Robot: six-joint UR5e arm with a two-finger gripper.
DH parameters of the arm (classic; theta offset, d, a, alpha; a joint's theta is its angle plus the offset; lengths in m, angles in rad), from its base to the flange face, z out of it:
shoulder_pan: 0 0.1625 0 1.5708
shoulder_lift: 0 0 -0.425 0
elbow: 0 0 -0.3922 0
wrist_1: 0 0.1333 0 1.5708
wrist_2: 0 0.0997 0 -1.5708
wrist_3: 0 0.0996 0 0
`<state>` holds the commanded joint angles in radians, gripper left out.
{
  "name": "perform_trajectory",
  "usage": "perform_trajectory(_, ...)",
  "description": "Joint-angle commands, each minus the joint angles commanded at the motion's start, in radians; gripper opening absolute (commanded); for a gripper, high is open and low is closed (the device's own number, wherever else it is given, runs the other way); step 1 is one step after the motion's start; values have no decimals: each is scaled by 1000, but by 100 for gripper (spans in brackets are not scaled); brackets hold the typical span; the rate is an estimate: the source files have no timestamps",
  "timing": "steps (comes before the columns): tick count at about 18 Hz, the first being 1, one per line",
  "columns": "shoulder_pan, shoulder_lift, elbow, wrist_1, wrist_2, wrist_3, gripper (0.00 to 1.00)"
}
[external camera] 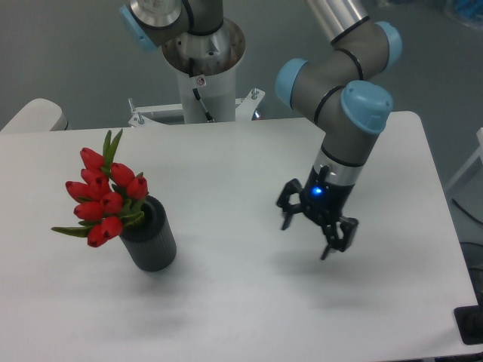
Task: Insert the flowers into the vase
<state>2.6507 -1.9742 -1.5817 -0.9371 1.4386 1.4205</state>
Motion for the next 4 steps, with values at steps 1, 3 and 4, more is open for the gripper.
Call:
perform_trajectory(1,5,0,15,-24,18,5,100)
perform_trajectory(3,15,5,41,-101,57,41,100)
perform_trajectory(4,20,9,52,-135,81,66,100)
